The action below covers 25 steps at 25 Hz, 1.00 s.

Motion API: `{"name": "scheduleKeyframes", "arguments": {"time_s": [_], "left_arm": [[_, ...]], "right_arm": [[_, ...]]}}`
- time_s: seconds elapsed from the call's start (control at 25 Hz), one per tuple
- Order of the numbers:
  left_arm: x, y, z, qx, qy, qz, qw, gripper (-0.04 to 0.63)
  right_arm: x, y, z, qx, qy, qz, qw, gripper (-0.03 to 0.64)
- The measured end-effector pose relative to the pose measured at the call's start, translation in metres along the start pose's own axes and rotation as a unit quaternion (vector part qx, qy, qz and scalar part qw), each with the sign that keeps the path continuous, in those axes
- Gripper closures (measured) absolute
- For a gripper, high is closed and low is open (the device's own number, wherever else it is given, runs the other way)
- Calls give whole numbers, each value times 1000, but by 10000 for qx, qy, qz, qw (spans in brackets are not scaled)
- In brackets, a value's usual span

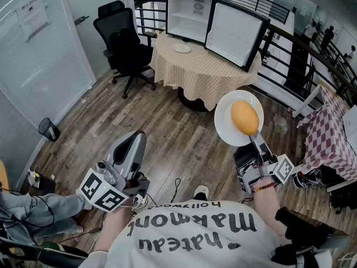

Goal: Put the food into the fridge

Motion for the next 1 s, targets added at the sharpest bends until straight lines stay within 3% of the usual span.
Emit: {"name": "scheduleKeyframes", "arguments": {"time_s": [0.52, 0.76, 1.0], "left_arm": [[-18, 11, 11, 28, 161, -91, 9998, 591], [-34, 32, -5, 52, 364, -51, 9993, 591], [-15, 75, -13, 594, 405, 340, 9968, 592]], "right_arm": [[13, -4, -25, 116, 71, 89, 9999, 580], [40, -34, -42, 387, 314, 5, 9988, 580], [100, -72, -28, 320, 606, -95, 9976, 580]]}}
Point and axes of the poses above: the fingertips, and each gripper's own axes: x forward along the fingers, y to its left, z out of its top, the point moved 9 cm from there along -x, backward along the fingers, and after that the axes turned 13 degrees about x, right-handed, at the moved point
